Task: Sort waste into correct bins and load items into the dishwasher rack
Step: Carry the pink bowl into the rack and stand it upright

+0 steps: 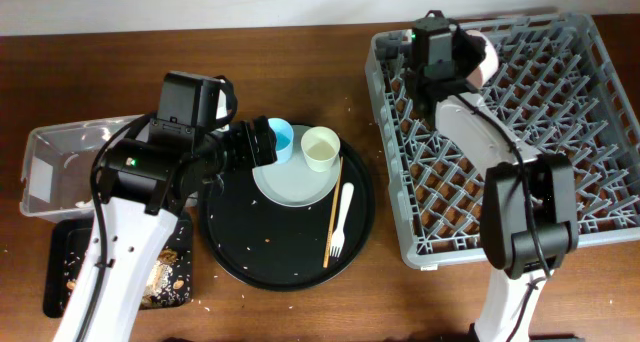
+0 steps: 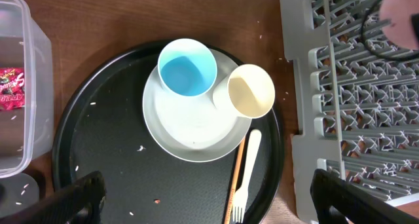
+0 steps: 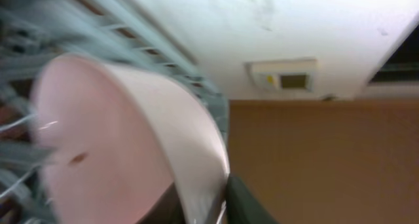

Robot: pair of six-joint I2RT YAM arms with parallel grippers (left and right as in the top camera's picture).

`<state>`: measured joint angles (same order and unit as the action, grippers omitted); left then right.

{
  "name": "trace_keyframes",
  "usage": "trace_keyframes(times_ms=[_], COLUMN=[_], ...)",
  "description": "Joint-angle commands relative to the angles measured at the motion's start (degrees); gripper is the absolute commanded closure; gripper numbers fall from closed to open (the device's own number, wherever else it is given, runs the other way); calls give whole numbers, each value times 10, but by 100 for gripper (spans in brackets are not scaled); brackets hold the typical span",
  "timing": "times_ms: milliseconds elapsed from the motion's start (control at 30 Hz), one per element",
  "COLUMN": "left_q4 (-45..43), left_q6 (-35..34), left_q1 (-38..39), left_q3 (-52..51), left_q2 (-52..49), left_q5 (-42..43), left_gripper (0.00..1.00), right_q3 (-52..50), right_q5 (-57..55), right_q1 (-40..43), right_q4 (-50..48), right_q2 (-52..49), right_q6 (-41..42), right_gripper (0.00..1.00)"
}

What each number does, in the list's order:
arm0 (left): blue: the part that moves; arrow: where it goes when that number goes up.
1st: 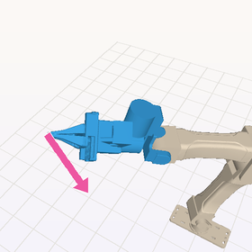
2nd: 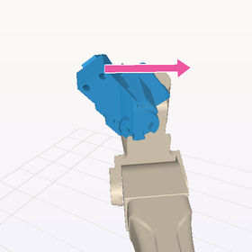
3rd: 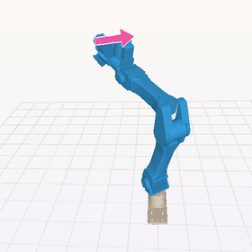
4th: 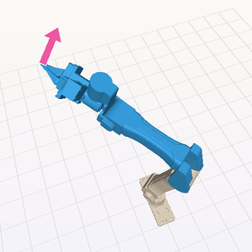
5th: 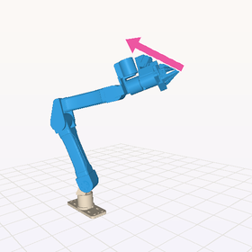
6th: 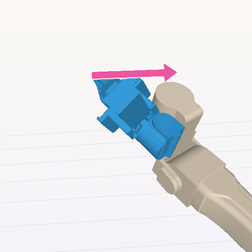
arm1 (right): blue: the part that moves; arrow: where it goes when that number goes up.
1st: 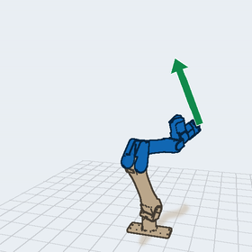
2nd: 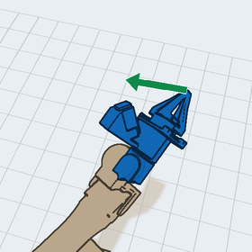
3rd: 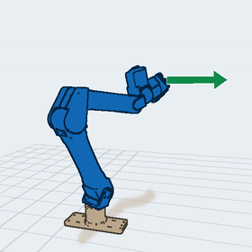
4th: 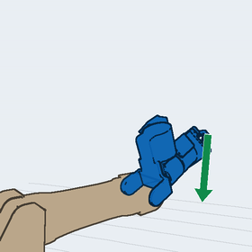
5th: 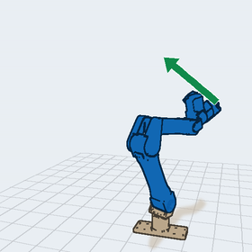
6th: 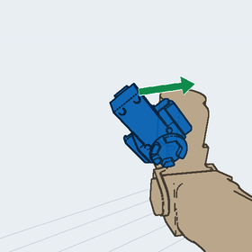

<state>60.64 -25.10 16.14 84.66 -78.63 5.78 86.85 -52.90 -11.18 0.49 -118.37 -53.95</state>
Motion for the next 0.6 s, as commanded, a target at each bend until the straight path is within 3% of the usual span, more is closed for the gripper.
trace_keyframes(times_ms=[0,33,67,100,167,267,433,500,567], left_q4=[-1,-1,-1,-1,-1,-1,-1,-1,-1], left_q6=[3,3,3,3,3,3,3,3,3], left_q1=[-2,-2,-2,-2,-2,-2,-2,-2,-2], left_q3=[10,10,10,10,10,10,10,10,10], left_q2=[4,4,4,4,4,4,4,4,4], left_q5=[0,0,0,0,0,0,-1,-1,-1], left_gripper=[1,1,1,1,1,1,1,1,1], right_q3=[-14,-14,-14,-14,-14,-14,-14,-14,-14], right_q5=[-12,-18,-20,-22,-32,-33,9,66,195], right_q1=[-28,-35,-43,-51,-65,-76,-63,-48,-18], right_q4=[7,7,7,9,8,8,72,138,246], right_q2=[-18,-18,-18,-18,-16,12,124,172,229], right_q6=[10,10,10,10,10,26,154,225,359], right_gripper=[71,66,55,34,22,15,14,14,14])
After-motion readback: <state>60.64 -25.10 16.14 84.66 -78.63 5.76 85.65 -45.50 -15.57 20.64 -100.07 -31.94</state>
